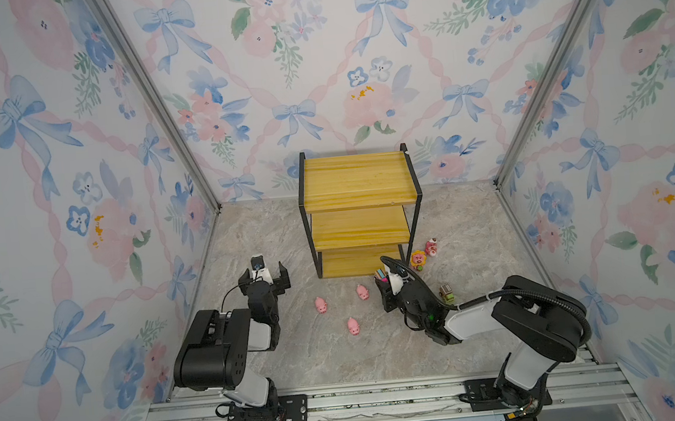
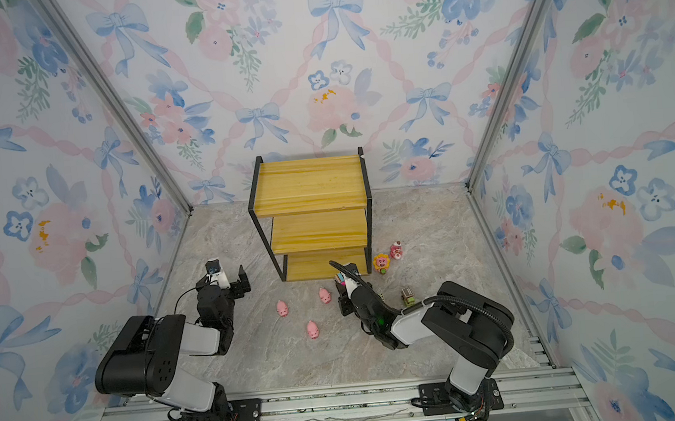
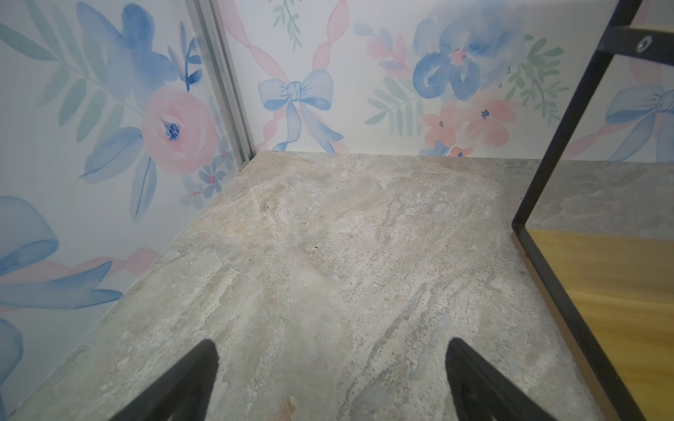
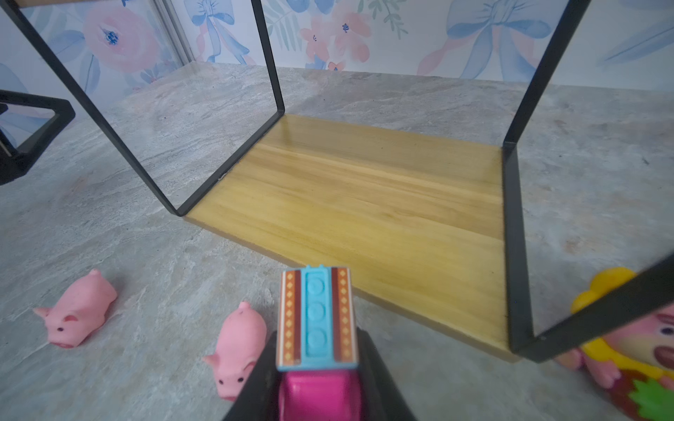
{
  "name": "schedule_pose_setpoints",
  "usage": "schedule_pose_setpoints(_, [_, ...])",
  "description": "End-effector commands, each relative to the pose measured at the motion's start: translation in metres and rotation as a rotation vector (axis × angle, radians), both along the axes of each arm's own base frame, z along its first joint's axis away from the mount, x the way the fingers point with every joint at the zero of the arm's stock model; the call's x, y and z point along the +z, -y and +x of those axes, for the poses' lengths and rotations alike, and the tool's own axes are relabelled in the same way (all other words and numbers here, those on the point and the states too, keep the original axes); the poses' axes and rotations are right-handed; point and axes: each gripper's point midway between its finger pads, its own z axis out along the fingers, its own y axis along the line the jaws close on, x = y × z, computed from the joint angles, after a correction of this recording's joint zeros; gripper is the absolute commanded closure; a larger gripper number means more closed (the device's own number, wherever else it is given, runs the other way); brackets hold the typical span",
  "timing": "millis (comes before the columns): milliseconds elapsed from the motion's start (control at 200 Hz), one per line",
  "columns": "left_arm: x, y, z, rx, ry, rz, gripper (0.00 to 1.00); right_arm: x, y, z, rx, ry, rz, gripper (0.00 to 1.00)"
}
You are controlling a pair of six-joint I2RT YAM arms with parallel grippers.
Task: Place and organize the plastic toys onto the shelf
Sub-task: 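Lift the pink car and carry it with the right gripper onto the bottom shelf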
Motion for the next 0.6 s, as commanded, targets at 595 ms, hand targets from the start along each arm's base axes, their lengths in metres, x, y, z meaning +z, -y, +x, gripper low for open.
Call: schedule_pose_setpoints(595, [-0.001, 0.001, -0.002, -0.003, 0.002, -0.002, 0.02, -0.024, 0.005, 0.039, -0.088, -0.035, -0.026, 0.8])
